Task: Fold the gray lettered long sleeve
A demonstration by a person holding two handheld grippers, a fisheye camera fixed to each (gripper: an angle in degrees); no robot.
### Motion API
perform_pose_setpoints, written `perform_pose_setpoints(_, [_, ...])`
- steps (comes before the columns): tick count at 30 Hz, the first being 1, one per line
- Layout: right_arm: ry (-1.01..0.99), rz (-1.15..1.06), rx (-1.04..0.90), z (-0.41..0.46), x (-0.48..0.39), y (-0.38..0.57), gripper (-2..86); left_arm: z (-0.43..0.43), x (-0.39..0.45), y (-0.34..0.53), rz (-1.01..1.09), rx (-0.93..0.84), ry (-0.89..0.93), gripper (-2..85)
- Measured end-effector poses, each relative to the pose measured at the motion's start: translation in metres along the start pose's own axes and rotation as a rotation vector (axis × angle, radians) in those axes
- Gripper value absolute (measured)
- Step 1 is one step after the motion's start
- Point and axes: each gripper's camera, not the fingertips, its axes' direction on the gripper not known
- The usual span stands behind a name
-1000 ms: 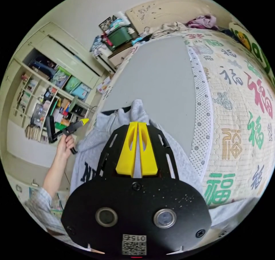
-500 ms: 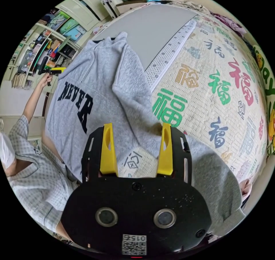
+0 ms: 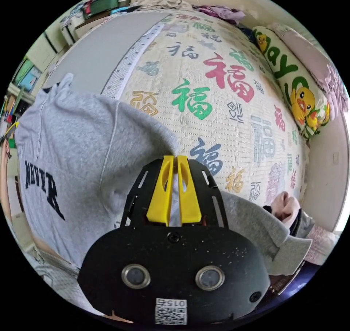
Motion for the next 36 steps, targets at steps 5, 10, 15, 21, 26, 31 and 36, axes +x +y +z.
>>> perform_pose_setpoints(5, [0.036,0.068,-0.081,0.043,-0.017,0.014,2.7,0.039,0.024,0.004,0.021,-0.187,-0.153,2.6])
perform_pose_setpoints(10, [-0.189,0.181,0.068,0.025,0.013,0.071,5.7,0.008,0.029,0.030,0.014,-0.044,-0.207,2.9])
perform_pose_setpoints(15, [-0.183,0.109,0.015,0.047,0.021,0.124,7.1,-0.019,0.033,0.034,-0.012,0.017,-0.214,2.2])
perform_pose_setpoints(21, [-0.106,0.181,-0.037,0.100,0.000,0.157,3.9,0.017,0.050,0.047,-0.029,-0.207,-0.348,4.0])
perform_pose_setpoints(26, [-0.277,0.320,0.125,0.098,0.027,0.236,6.2,-0.047,0.027,0.109,-0.166,-0.016,-0.290,5.9])
perform_pose_setpoints(31, [-0.409,0.288,0.301,0.084,0.021,0.376,5.6,-0.144,-0.007,0.247,-0.257,0.120,-0.133,5.7])
perform_pose_setpoints(36, [-0.544,0.172,0.291,0.095,-0.047,0.547,6.2,-0.215,0.023,0.441,-0.308,0.138,0.079,7.0])
